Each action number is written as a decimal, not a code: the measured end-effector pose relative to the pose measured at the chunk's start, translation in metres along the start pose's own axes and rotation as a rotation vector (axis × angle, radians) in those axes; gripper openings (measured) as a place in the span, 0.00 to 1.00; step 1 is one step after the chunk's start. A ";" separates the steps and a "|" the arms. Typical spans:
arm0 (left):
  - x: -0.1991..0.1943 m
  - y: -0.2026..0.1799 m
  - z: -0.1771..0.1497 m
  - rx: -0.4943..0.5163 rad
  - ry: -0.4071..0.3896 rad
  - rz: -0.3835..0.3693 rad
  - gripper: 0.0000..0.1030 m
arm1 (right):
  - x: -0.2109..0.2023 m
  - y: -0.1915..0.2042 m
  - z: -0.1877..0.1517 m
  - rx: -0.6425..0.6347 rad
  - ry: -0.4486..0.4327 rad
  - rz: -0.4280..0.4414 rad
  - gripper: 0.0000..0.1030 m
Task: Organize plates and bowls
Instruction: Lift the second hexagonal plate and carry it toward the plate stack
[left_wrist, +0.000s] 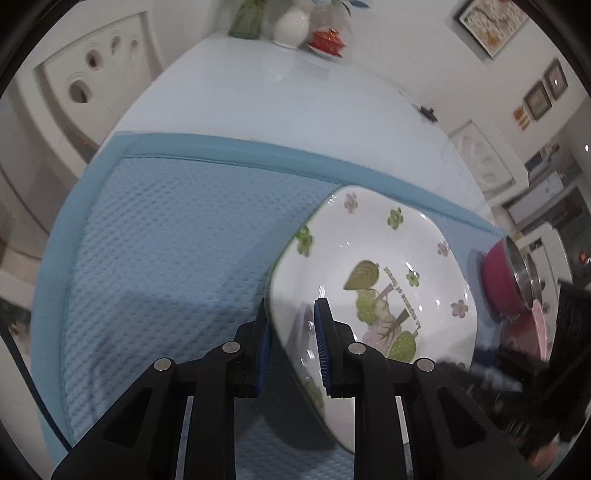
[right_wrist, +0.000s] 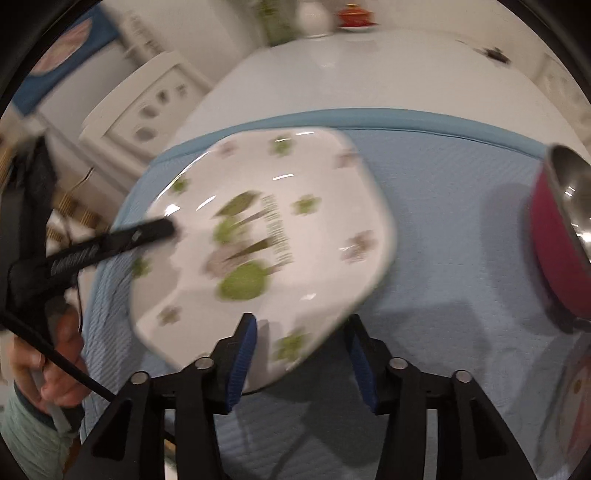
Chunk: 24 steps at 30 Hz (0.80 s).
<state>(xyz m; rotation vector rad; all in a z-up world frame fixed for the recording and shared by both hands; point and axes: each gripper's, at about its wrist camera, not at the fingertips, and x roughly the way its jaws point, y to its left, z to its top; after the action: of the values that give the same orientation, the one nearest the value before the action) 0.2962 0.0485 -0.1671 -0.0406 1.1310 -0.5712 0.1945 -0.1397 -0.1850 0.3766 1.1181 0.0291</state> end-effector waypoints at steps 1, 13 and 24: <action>0.004 -0.003 0.000 0.009 0.008 0.006 0.19 | 0.000 -0.009 0.004 0.021 -0.008 0.001 0.47; 0.011 -0.005 0.006 -0.022 0.007 -0.031 0.21 | 0.016 -0.018 0.039 -0.037 -0.032 0.058 0.26; -0.031 -0.013 -0.012 -0.072 -0.081 -0.035 0.21 | -0.013 -0.021 0.024 -0.020 -0.036 0.071 0.26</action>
<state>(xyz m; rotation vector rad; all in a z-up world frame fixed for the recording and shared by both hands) 0.2714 0.0541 -0.1426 -0.1448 1.0730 -0.5551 0.2065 -0.1685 -0.1714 0.3974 1.0682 0.0954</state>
